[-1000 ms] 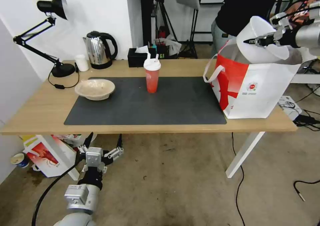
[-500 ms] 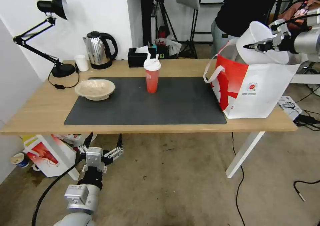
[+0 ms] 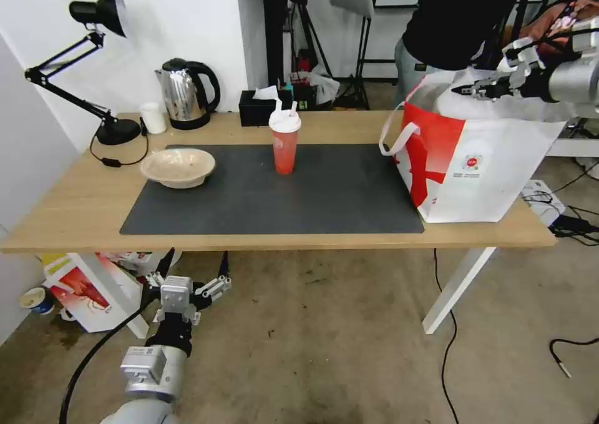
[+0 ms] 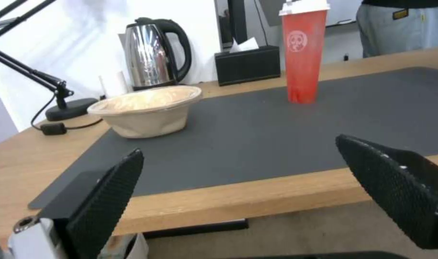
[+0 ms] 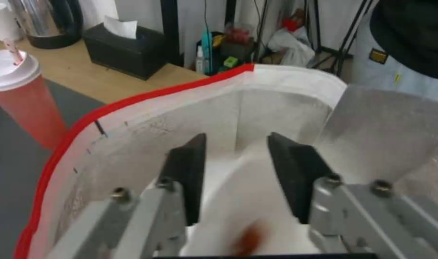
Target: Pick up the trash from the table and place it into the takeout bag.
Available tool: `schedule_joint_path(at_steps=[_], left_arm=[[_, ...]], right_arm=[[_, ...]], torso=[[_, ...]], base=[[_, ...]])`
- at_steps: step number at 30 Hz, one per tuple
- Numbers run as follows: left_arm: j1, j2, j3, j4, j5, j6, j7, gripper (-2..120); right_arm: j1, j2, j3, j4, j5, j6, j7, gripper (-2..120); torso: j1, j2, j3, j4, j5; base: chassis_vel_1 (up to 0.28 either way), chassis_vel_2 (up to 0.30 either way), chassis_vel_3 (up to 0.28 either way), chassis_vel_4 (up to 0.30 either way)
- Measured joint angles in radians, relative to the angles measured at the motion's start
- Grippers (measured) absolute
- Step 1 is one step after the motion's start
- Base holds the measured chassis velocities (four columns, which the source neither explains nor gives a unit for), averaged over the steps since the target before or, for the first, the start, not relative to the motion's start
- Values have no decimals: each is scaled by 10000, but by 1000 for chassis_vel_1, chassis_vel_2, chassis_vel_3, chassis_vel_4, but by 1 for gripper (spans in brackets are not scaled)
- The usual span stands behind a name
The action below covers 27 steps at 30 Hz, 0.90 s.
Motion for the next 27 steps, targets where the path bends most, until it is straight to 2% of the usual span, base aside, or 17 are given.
schedule_joint_path(at_steps=[5,7,9,12,13,15,19,24,27], left_arm=[[0,0,0,0,0,0,0,100],[0,0,0,0,0,0,0,100],[0,0,0,0,0,0,0,100],[0,0,0,0,0,0,0,100],[0,0,0,0,0,0,0,100],[0,0,0,0,0,0,0,100],[0,0,0,-1,0,0,0,100],[0,0,0,0,0,0,0,100],[0,0,0,0,0,0,0,100]], right_arm=[[-2,-25,2,6,1,-6,23,52],[14,-25,2,-3,2,-9,45,64],[23,-19,2,-10,2,-9,54,67],[49,21,2,-18,2,-9,70,80],[49,21,2,-18,2,-9,70,80],[69,68,2,-13,4,-13,81,94],[114,120,-17,-4,3,-19,89,100],[192,156,-1,14,53,-19,99,100],[81,178,338,110,355,15,245,100]], torso=[[0,0,0,-1,0],[0,0,0,-2,1],[0,0,0,-3,0],[0,0,0,-2,0],[0,0,0,-2,0],[0,0,0,-1,0],[0,0,0,-1,0],[0,0,0,-1,1],[0,0,0,-1,0]], base=[[0,0,0,0],[0,0,0,0],[0,0,0,0],[0,0,0,0],[0,0,0,0],[0,0,0,0],[0,0,0,0],[0,0,0,0],[0,0,0,0]])
